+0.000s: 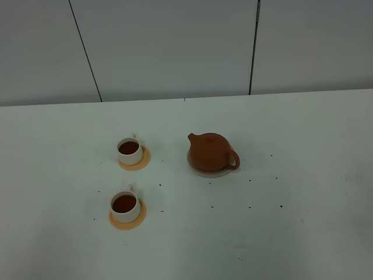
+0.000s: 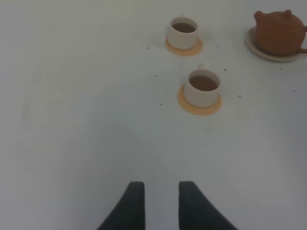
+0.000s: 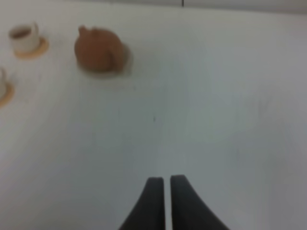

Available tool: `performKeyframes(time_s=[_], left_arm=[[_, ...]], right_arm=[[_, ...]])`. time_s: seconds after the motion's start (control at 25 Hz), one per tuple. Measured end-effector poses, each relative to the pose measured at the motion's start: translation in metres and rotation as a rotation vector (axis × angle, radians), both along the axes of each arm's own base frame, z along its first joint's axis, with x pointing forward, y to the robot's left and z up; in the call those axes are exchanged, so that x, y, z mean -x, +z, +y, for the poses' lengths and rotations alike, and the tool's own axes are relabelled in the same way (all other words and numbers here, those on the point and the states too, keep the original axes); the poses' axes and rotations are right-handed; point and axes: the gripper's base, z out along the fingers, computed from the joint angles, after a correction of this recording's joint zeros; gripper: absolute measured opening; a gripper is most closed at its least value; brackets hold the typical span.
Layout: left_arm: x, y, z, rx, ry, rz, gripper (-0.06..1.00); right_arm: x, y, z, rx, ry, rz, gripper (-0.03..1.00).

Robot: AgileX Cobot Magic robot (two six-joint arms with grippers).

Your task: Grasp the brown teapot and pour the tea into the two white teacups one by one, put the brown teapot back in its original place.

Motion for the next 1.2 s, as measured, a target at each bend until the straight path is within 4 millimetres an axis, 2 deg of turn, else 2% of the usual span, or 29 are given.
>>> performKeyframes(time_s=[0.44,0.76,1.04,1.2], left_arm=[[0.000,0.000,0.000,0.001,0.000,0.000,0.24],[0.000,0.000,0.000,0.001,0.000,0.000,0.24],[0.000,0.000,0.000,0.001,0.000,0.000,0.24],[0.000,0.000,0.000,0.001,0.000,0.000,0.24]], right_arm=[[0.040,-0.009,-0.008,-0.018,-0.084,-0.078,0.02],[0.037,-0.029,-0.010,-0.026,-0.069,0.043,0.03],[0.037,-0.030,-0.014,-0.010,-0.086,0.053,0.04],[0.037,-0.031,-0.022,0.054,-0.138,0.055,0.04]])
